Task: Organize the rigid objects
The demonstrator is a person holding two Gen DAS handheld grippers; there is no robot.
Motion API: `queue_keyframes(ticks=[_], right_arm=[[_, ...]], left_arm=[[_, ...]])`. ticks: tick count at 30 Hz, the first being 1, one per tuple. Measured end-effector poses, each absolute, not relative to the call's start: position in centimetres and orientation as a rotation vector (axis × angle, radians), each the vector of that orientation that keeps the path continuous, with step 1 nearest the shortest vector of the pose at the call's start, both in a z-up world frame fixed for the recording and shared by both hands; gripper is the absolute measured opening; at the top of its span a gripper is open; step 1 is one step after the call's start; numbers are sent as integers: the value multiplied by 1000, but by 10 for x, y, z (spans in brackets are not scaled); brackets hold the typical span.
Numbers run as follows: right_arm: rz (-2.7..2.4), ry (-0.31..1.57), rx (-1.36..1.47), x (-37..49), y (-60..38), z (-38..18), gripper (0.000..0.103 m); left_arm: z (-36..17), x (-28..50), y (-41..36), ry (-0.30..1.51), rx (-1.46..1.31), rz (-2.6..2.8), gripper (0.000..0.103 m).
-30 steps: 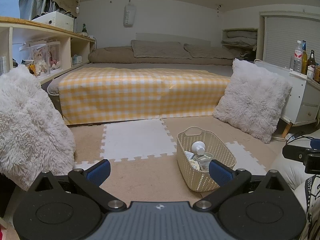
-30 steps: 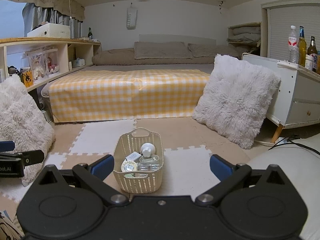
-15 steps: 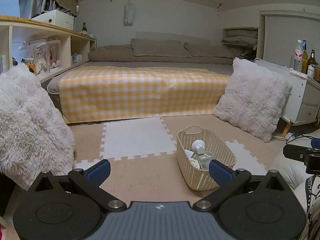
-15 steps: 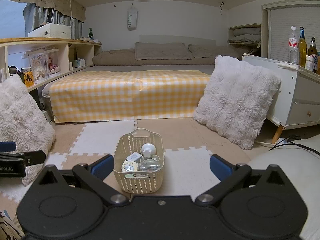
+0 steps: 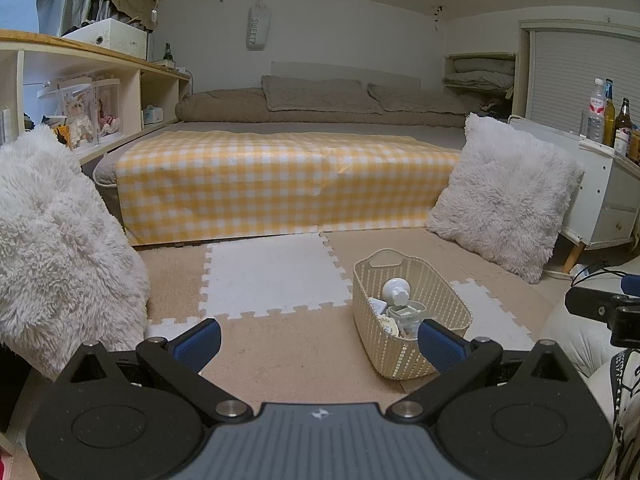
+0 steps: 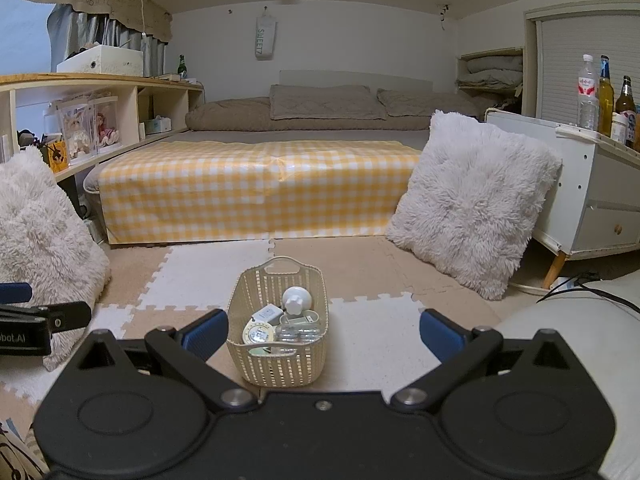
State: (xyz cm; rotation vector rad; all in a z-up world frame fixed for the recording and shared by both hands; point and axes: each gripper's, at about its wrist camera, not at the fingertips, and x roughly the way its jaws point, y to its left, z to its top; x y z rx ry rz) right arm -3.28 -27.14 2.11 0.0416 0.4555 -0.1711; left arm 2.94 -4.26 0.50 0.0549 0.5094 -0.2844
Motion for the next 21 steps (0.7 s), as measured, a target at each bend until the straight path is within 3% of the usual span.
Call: queue_keyframes(ticks=[21], right_arm=[[-173,457,39,-32,-272,21,103]], left_arm=[[3,29,-40,518,46,-286,103]])
